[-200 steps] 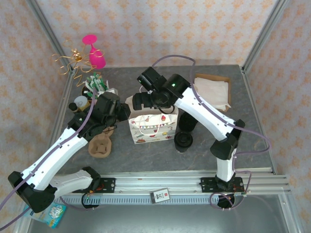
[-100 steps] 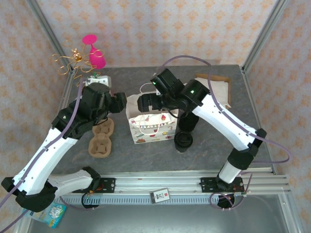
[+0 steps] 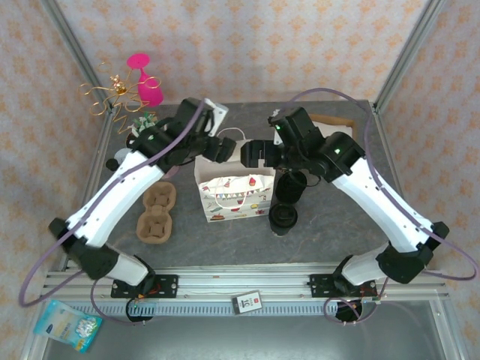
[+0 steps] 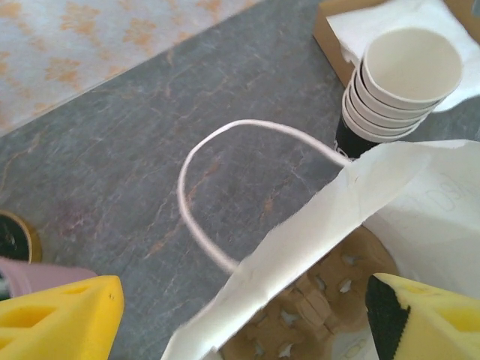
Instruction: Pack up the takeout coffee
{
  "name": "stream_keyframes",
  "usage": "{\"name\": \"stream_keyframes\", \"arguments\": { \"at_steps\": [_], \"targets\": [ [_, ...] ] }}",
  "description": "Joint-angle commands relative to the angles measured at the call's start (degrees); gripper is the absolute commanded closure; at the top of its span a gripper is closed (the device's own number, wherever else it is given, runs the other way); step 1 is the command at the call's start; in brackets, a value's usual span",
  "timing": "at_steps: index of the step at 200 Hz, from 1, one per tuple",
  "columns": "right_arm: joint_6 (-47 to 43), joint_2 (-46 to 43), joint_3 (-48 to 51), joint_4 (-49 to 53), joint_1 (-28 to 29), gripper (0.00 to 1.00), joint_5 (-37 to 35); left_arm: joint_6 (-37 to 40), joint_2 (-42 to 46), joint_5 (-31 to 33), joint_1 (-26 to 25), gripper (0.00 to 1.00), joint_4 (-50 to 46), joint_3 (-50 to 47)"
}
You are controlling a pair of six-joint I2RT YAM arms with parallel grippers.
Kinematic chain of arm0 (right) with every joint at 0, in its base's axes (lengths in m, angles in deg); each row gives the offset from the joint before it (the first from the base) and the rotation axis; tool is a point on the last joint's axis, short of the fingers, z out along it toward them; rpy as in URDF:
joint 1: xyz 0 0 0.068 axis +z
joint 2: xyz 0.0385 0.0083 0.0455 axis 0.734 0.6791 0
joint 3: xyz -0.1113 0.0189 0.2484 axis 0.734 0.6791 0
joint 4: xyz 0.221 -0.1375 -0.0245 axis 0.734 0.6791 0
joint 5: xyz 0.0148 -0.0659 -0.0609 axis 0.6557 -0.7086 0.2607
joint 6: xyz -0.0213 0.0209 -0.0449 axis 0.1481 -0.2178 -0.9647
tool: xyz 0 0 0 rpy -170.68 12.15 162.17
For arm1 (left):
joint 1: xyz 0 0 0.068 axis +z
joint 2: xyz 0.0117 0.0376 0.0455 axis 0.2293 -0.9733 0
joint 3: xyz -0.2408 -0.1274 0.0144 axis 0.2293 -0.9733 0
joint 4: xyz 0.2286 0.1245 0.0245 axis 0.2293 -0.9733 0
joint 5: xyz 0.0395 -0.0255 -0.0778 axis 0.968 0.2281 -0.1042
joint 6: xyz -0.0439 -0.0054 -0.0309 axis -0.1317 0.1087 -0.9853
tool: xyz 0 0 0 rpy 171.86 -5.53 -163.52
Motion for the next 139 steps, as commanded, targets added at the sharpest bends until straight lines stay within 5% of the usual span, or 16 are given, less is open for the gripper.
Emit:
{"name": "stream_keyframes", "arguments": {
  "at_steps": [1,60,114,139],
  "targets": [
    [-0.66,-2.17,1.06,-1.27,-0.86,0.0,-0.51,8.57,-5.53,-2.65,-0.5,0.12,-4.62,6.14],
    [-1.57,-3.21,1.86,-1.54,-2.12,0.0,-0.62,11.59,-14.81,-7.47,-0.56,0.21,-9.43,12.33],
    [-2.63,-3.68,2.39,-3.83,-2.35,0.0,-1.38,9.08,-15.57,-4.58,-0.48,0.78,-9.83,12.66],
    [-2.31,-3.64,3.14,-5.41,-2.42,0.0,-1.67,4.66,-13.13,-3.87,-0.29,0.87,-9.23,11.13]
  ]
}}
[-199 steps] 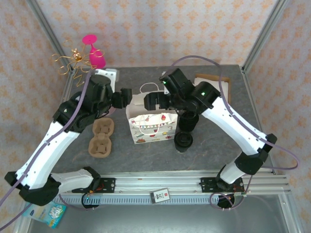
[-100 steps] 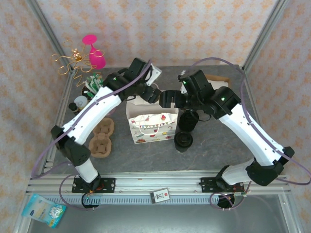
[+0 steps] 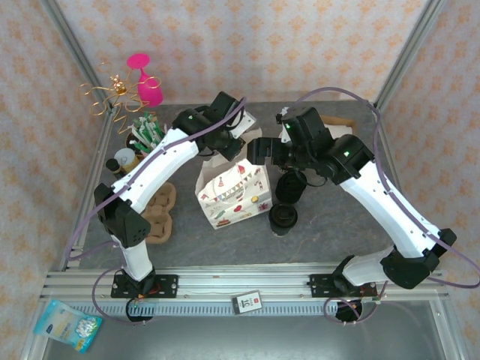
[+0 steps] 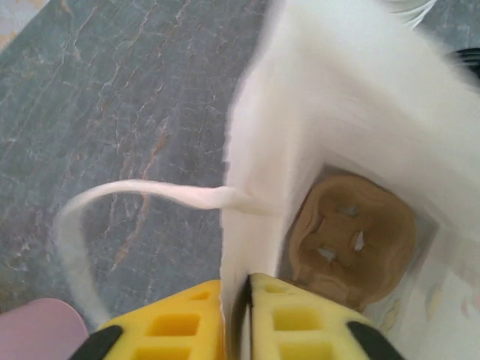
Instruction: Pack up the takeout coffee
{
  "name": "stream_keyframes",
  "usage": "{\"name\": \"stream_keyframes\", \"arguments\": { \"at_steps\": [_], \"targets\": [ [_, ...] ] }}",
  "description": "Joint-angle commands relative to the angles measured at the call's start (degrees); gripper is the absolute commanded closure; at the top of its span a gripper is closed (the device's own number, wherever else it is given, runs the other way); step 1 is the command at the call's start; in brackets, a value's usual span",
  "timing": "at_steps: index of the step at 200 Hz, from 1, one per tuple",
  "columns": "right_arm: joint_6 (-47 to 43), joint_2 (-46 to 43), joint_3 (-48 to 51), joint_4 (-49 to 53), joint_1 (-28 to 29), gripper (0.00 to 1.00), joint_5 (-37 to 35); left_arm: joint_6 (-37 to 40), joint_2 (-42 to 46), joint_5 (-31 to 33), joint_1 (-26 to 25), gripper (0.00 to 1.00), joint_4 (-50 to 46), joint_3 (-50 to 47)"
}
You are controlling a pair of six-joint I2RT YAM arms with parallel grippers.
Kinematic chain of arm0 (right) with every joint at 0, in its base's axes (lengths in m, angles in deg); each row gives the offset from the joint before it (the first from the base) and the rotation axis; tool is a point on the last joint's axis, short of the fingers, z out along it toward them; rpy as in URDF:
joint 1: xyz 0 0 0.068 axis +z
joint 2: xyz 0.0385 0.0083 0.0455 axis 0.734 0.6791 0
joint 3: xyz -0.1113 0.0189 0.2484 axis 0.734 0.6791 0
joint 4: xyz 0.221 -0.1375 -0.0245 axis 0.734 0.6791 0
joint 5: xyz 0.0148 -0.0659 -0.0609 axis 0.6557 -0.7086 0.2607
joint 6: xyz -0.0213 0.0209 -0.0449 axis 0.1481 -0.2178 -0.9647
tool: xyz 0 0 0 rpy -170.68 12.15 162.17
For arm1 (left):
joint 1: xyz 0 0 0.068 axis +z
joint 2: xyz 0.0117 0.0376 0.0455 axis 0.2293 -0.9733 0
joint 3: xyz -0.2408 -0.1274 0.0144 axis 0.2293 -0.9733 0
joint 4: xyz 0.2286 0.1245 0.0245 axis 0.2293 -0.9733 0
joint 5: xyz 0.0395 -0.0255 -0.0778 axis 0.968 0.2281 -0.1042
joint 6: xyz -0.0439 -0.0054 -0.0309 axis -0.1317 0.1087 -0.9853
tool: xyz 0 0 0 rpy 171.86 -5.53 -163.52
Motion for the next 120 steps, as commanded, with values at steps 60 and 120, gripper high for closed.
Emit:
{"name": "stream_keyframes", "arguments": {
  "at_steps": [60,120],
  "targets": [
    [0.82,4.39,-3.23,3.39,-0.44,0.0,-4.29,-25.0,10.04,7.54,0.27,0.92,-1.09,-6.24],
    [1.62,6.54,-4.41,5.28,-0.36,0.0,-3.57,-42.98,19.22,7.66,2.2,0.95,4.69,-16.78]
  ]
}}
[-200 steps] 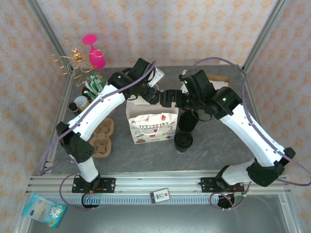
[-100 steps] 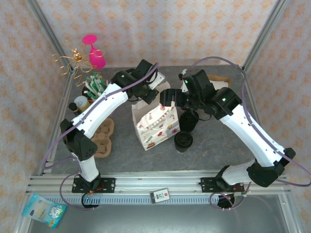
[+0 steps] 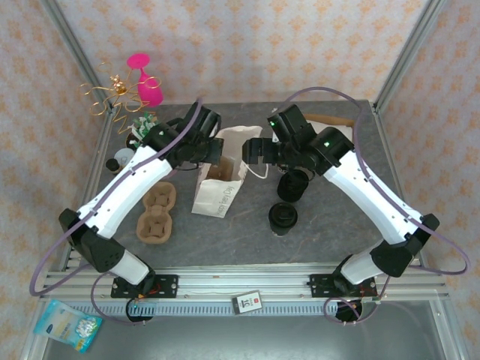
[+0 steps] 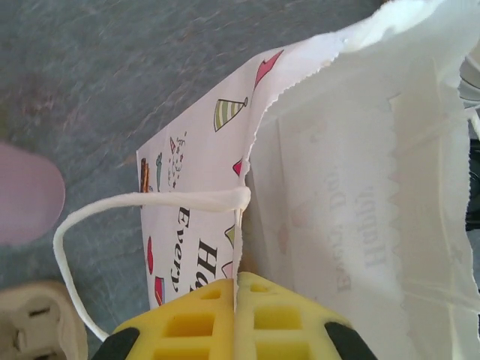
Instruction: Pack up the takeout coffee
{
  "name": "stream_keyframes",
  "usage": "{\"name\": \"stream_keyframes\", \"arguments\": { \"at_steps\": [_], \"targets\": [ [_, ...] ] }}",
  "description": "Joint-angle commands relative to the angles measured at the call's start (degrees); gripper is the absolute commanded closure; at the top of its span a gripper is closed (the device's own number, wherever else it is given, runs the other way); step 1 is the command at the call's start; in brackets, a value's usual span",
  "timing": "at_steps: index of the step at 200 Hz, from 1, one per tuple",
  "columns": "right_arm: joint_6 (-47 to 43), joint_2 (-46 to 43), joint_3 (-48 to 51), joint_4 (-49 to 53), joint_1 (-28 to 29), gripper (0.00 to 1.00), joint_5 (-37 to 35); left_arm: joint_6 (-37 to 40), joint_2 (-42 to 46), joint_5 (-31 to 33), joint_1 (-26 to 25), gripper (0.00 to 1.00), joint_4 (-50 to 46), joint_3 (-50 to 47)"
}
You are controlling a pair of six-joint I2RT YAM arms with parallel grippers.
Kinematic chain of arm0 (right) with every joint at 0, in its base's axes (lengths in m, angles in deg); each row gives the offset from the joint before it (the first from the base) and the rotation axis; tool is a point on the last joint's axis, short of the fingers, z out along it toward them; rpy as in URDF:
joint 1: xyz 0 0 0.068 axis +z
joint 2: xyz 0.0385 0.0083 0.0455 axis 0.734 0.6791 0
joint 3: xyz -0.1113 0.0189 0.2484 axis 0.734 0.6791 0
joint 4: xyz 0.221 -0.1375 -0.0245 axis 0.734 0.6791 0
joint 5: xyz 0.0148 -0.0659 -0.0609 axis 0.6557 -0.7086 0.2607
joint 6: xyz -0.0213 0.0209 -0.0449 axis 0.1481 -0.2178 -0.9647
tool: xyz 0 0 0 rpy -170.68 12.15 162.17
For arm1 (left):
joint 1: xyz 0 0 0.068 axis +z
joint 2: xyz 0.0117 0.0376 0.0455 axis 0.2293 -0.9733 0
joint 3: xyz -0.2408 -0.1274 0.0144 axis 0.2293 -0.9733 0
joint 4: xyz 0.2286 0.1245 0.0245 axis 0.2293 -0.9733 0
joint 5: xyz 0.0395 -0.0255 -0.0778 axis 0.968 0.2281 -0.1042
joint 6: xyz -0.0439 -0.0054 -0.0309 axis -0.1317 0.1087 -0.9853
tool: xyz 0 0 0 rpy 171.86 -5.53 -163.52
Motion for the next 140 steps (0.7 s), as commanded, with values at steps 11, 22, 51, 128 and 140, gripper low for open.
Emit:
{"name": "stream_keyframes", "arguments": {
  "at_steps": [11,22,51,128,140],
  "targets": [
    [0.85,0.69,-2.55,2.77,-0.18,0.0,-1.86,-14.65,4.89,-0.64,1.23,0.95,6.5,-4.87],
    [0.72,0.8,-2.56,2.69,-0.01,0.0,-2.12,-17.98,6.45,-2.66,1.33,0.96,9.58,-7.35],
    [0.37,0.59,-2.19,1.94,0.34,0.0,-1.88,-25.69,11.11,-4.02,2.08,0.96,16.51,-13.04],
    [-0.4,4.68,-5.37,4.79,2.89,0.0,-4.64,-30.41,17.72,-7.02,6.06,0.96,21.57,-21.59],
    [-0.34,4.42,-5.2,5.02,2.86,0.0,-5.87,-28.88,17.94,-6.07,6.59,0.94,20.43,-21.98]
  ]
}}
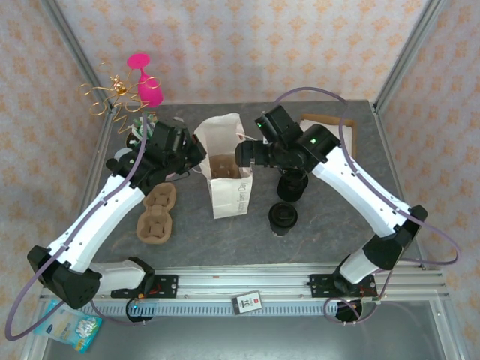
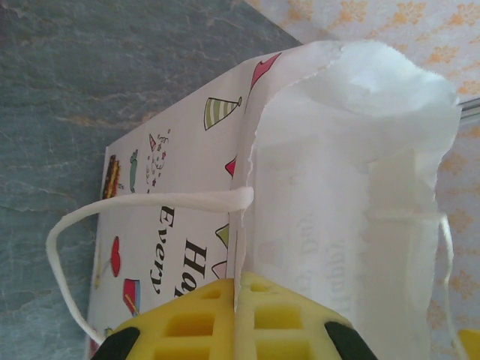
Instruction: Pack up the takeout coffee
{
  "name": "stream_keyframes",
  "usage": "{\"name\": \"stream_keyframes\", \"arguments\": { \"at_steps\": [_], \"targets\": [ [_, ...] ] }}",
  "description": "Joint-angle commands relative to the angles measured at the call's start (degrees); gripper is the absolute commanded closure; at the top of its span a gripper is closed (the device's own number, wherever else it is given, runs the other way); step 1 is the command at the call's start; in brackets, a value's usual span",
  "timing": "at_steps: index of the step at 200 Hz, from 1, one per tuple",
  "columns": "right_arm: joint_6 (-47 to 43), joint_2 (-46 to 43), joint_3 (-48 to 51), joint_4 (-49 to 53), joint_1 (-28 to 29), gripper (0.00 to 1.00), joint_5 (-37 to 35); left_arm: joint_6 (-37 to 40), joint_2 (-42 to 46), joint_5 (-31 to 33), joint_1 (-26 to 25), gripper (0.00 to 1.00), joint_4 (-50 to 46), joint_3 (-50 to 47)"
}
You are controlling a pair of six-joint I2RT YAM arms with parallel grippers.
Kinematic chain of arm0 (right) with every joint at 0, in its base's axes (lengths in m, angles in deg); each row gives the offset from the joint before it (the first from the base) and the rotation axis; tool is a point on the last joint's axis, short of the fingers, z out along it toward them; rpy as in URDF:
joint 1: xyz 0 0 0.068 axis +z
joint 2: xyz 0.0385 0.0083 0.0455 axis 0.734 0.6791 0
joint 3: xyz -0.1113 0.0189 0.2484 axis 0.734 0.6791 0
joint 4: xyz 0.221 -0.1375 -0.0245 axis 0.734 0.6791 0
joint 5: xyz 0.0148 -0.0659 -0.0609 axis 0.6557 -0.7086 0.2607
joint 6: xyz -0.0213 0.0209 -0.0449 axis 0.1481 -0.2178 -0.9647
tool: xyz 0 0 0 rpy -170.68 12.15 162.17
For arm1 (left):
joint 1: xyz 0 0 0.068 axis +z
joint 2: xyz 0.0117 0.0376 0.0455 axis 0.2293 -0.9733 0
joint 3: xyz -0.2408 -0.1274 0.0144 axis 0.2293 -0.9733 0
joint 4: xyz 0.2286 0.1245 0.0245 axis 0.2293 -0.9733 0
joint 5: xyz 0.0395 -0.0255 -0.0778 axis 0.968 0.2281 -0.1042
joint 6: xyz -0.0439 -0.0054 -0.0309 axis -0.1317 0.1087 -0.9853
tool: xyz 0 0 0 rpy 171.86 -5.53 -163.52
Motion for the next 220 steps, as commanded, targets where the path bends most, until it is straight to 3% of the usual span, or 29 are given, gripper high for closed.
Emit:
{"name": "stream_keyframes", "arguments": {
  "at_steps": [1,31,60,84,146,220],
  "targets": [
    [-0.51,-0.18,-2.0,2.66,0.27,0.0,-4.14,0.1,1.42,0.1,1.22,0.94,1.31,-1.39],
    [-0.66,-0.75,-2.02,2.27,0.25,0.0,-3.73,3.42,-1.03,-2.61,1.34,0.85,-0.93,-0.47],
    [-0.61,-1.52,-1.52,2.24,0.27,0.0,-3.42,6.05,-0.72,1.33,1.3,0.73,-3.49,0.83],
    [-0.6,-1.75,-1.17,2.59,0.22,0.0,-4.04,6.92,-0.69,-0.09,1.43,0.6,-3.46,0.47],
    [1.21,-3.33,-0.82,4.41,0.25,0.0,-5.79,12.53,-0.33,-0.69,1.43,0.43,-5.87,1.7],
    [8.32,-10.92,8.42,10.65,0.29,0.0,-12.91,19.33,1.6,-1.31,1.36,0.28,-7.69,0.81]
  ]
}}
